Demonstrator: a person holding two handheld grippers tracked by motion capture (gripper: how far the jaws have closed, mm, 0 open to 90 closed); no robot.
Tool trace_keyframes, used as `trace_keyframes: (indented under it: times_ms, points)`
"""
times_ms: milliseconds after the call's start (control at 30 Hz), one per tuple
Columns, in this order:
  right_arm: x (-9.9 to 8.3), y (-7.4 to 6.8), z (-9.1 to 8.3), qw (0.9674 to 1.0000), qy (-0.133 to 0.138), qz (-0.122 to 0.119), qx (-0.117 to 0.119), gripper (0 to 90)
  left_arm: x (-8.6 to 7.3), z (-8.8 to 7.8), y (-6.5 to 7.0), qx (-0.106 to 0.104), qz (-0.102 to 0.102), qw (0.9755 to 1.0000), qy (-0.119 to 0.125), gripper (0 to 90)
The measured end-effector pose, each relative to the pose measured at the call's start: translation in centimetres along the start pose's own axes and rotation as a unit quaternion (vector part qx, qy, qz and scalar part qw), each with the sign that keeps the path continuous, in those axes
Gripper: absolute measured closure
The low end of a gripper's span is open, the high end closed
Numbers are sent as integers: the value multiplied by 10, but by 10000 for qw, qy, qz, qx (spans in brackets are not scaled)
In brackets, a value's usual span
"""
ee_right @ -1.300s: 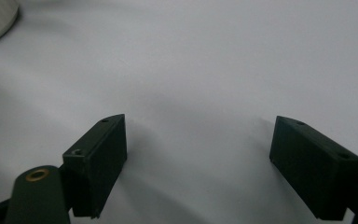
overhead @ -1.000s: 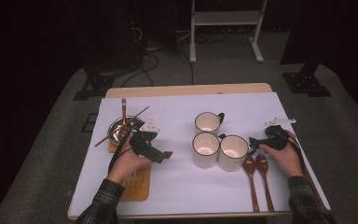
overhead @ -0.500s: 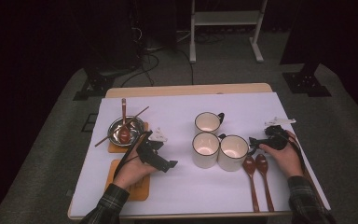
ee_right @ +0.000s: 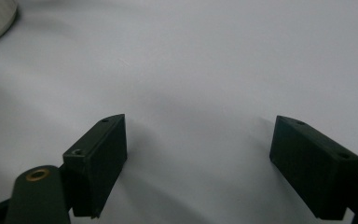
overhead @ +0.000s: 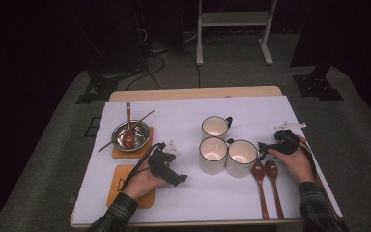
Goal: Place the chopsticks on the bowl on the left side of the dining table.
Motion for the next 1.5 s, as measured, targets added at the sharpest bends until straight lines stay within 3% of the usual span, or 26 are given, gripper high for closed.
trace_keyframes:
  times_ms: [200,267,433,700,1500]
  points:
    - [5,-3,-2,9998,-206,0,-76,218,-5,6,4,33,54,9999,-117,0]
    - [6,-5,-3,9996,-272,-37,-113,224,-7,7,7,139,169,9997,-119,0]
    - [7,-5,-6,9991,-403,-80,-109,230,-10,6,8,195,149,9997,-2,0]
    - [9,-4,-15,9993,-356,-18,-86,244,-15,6,8,177,159,9994,238,0]
    - [7,2,-45,9999,-157,56,19,249,-15,6,8,198,153,9994,226,0]
Point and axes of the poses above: each handheld gripper's, and its own axes: z roughly forward along the jaws, x roughly out of its top, y roughly to its right, the point moved 2 cm from there along z, roughly forward along the jaws, and after that the axes turned 2 degrees about -y, right-handed, at the moved point
